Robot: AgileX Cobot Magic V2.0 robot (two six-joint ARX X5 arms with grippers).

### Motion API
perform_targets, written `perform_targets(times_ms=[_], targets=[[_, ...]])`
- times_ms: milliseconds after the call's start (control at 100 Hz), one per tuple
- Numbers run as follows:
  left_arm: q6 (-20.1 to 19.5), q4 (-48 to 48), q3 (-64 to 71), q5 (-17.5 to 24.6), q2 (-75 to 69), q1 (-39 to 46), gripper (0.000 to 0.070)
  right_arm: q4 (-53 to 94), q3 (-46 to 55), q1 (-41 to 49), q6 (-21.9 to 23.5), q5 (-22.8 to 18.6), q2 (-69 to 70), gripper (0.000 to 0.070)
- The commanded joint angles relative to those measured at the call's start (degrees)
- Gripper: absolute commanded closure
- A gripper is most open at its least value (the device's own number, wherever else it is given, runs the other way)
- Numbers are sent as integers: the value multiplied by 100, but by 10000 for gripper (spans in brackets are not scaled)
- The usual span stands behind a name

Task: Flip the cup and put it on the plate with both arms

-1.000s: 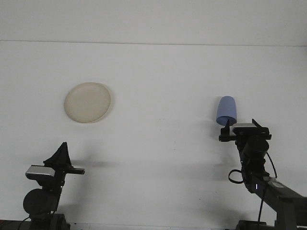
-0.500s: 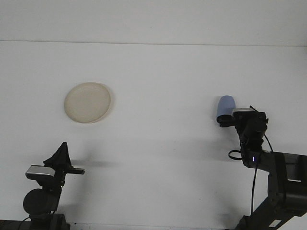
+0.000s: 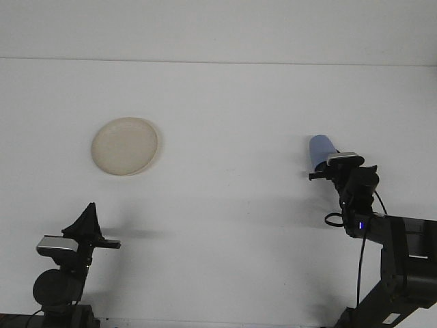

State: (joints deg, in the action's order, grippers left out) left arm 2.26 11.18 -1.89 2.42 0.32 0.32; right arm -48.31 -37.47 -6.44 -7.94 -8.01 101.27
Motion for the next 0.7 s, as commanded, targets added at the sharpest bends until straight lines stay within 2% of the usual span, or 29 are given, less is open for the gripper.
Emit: perform_targets(times_ms=[0,230,450,690], targets=[[-2,83,107,-28,-7,4,687,111,-77,7,234,-20,-199,690],[-2,83,107,-28,-7,4,687,1624,-77,13,997,-164,-1569,690],[-2,81,107,-28,-7,4,687,3104,-77,44,1738,-863,-3141,693],[-2,90,107,-28,-7,4,687,5302,-227,286,2330,-1036,-4625,695]])
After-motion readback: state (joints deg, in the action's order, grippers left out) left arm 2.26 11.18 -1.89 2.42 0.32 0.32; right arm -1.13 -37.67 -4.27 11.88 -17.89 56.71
